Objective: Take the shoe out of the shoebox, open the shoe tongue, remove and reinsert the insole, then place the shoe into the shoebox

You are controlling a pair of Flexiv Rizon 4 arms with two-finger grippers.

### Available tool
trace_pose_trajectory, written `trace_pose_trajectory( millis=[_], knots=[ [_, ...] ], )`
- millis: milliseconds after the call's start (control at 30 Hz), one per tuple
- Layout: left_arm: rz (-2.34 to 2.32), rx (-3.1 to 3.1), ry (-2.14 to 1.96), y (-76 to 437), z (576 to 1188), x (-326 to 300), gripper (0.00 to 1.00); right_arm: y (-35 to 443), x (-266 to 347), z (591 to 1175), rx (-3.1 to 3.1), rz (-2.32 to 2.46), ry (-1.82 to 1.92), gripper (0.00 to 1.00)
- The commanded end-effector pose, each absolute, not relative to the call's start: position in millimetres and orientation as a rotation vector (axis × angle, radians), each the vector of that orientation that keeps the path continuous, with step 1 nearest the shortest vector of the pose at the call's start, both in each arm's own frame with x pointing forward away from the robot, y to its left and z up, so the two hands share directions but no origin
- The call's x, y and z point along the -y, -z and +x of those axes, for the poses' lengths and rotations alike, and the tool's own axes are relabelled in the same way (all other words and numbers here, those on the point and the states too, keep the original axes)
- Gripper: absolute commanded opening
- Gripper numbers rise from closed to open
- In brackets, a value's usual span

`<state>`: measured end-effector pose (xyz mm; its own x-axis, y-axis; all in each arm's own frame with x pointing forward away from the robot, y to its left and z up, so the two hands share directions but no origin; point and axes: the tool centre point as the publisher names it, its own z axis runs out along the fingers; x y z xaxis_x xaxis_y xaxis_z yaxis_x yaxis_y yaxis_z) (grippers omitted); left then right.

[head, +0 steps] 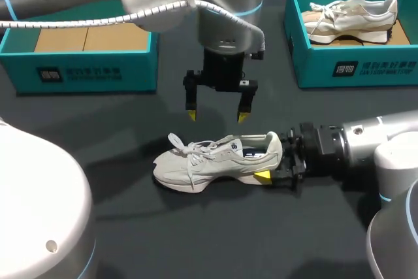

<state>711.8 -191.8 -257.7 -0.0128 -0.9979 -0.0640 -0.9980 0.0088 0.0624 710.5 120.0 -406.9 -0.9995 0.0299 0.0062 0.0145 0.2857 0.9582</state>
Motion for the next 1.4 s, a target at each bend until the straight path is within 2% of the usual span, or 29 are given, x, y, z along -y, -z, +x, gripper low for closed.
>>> trace_pose_trajectory(
  millis=[33,400,733,833,933,1100,1167,1333,1400],
  knots=[
    [-2.233,-2.204,-0.225,274.4,709.6,212.9,1.00,406.0,-120.2,710.4,-2.512,0.044,-1.864,0.00],
    [-2.279,-2.125,-0.399,302.0,708.0,234.9,1.00,406.0,-120.2,710.4,-2.512,0.044,-1.864,0.00],
    [-2.283,-2.028,-0.521,320.8,701.7,230.4,1.00,406.0,-120.2,710.4,-2.512,0.044,-1.864,0.00],
    [-2.278,-1.996,-0.562,328.4,701.3,230.4,0.93,406.0,-120.2,710.4,-2.512,0.044,-1.864,0.00],
    [-2.269,-1.969,-0.598,334.2,701.4,229.1,0.75,406.0,-120.2,710.4,-2.512,0.044,-1.864,0.00],
    [-2.249,-1.945,-0.673,343.4,701.8,227.0,0.80,406.0,-120.2,710.4,-2.512,0.044,-1.864,0.00],
    [-2.245,-1.935,-0.686,345.8,700.9,226.3,0.79,406.0,-120.2,710.4,-2.512,0.044,-1.864,0.00],
    [-2.232,-1.921,-0.725,348.4,696.2,223.1,0.51,406.0,-120.2,710.4,-2.512,0.044,-1.864,0.00],
    [-2.228,-1.921,-0.735,347.2,695.3,220.2,0.49,406.0,-120.2,710.4,-2.512,0.044,-1.864,0.00]
  ],
)
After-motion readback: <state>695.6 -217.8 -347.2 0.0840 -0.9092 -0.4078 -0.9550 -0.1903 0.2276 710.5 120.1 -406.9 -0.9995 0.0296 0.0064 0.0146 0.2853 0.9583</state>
